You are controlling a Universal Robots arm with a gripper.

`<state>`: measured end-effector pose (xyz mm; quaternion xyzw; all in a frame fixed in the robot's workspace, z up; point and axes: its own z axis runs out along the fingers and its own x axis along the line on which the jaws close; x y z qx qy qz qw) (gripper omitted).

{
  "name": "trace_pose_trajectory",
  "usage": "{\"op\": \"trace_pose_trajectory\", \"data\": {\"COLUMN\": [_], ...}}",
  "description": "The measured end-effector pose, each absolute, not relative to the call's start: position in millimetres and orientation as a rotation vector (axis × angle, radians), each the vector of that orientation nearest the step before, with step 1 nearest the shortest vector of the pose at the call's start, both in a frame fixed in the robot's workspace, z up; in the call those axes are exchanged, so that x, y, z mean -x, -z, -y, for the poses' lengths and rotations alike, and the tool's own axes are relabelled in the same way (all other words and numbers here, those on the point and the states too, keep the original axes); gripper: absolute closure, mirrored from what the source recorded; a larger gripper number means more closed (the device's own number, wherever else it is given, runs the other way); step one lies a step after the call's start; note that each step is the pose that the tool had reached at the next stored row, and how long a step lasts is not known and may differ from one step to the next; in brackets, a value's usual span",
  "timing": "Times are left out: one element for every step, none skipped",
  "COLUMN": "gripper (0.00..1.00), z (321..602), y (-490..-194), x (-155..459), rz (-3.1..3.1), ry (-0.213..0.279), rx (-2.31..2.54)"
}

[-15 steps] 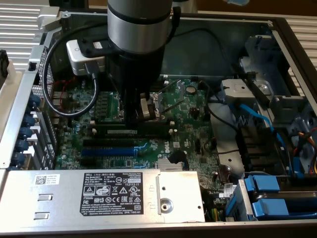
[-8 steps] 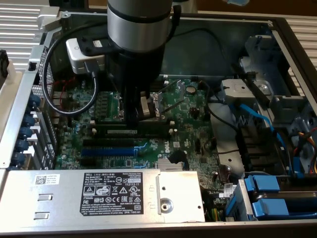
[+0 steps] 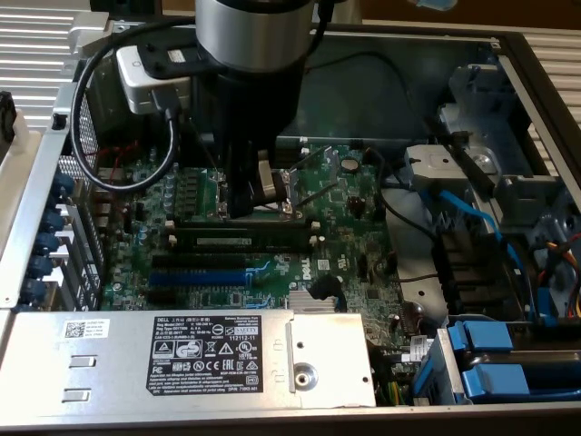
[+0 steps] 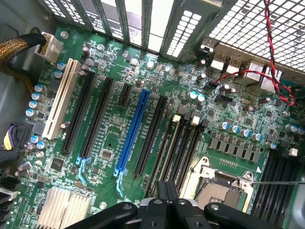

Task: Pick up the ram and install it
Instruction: 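Press down the ram until it locks into place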

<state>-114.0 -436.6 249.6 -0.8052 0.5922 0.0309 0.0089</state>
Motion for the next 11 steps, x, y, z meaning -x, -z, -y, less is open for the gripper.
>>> {"op": "trace_pose_trajectory", "data": {"gripper": [0.89,0.89,0.89,0.89,0.89,0.89,0.89,0.89,0.89,0.89,0.89], "z": [436.6,436.7,436.7,436.7,436.7,436.7,436.7,436.7,436.7,436.7,436.7], "y": [-249.6,-249.7,-249.7,-249.7,-249.7,-249.7,-249.7,-249.7,-249.7,-249.7,-249.7], "x": [114.0,114.0,114.0,114.0,114.0,114.0,114.0,114.0,114.0,114.0,114.0], "rz": [-1.85,-1.85,-1.85,-1.85,-1.85,-1.85,-1.85,-1.85,-1.85,-1.85,-1.85], "ry": [-0.097,-0.097,-0.097,-0.097,-0.097,-0.097,-0.097,-0.097,-0.097,-0.097,-0.097], "rx": [2.515,2.515,2.515,2.515,2.515,2.515,2.515,2.515,2.515,2.515,2.515]}}
